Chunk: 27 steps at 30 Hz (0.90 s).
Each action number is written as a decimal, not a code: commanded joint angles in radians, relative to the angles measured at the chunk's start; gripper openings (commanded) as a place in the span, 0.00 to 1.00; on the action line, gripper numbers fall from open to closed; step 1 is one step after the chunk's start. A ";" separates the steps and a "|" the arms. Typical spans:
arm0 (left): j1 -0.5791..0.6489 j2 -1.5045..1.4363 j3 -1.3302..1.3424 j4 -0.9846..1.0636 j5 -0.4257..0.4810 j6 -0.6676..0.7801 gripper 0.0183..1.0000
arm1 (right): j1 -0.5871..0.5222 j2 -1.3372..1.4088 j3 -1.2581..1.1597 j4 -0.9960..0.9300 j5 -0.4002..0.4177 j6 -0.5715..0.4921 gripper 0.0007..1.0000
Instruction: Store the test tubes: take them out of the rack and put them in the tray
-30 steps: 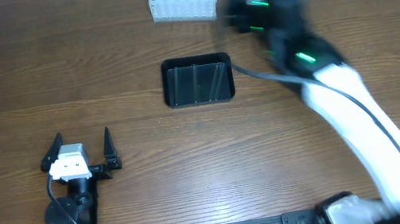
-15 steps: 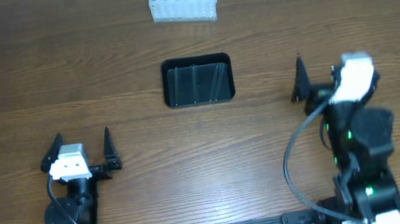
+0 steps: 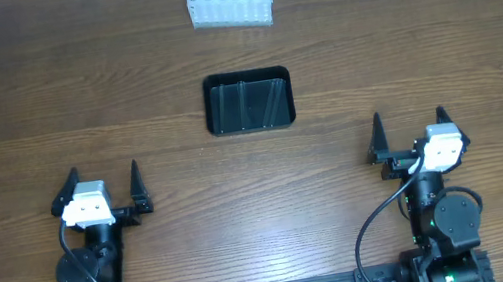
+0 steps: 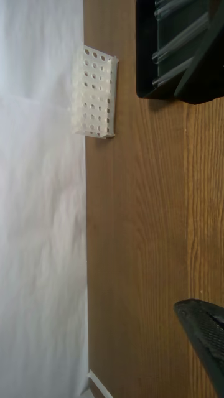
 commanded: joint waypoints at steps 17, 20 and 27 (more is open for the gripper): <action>0.008 -0.008 -0.005 -0.004 0.010 0.014 1.00 | -0.015 -0.073 -0.082 -0.042 -0.013 0.006 0.99; 0.008 -0.008 -0.005 -0.004 0.010 0.014 1.00 | 0.005 -0.073 -0.082 -0.058 -0.013 0.006 0.99; 0.008 -0.008 -0.005 -0.004 0.010 0.014 1.00 | 0.024 -0.073 -0.082 -0.066 -0.012 0.005 0.99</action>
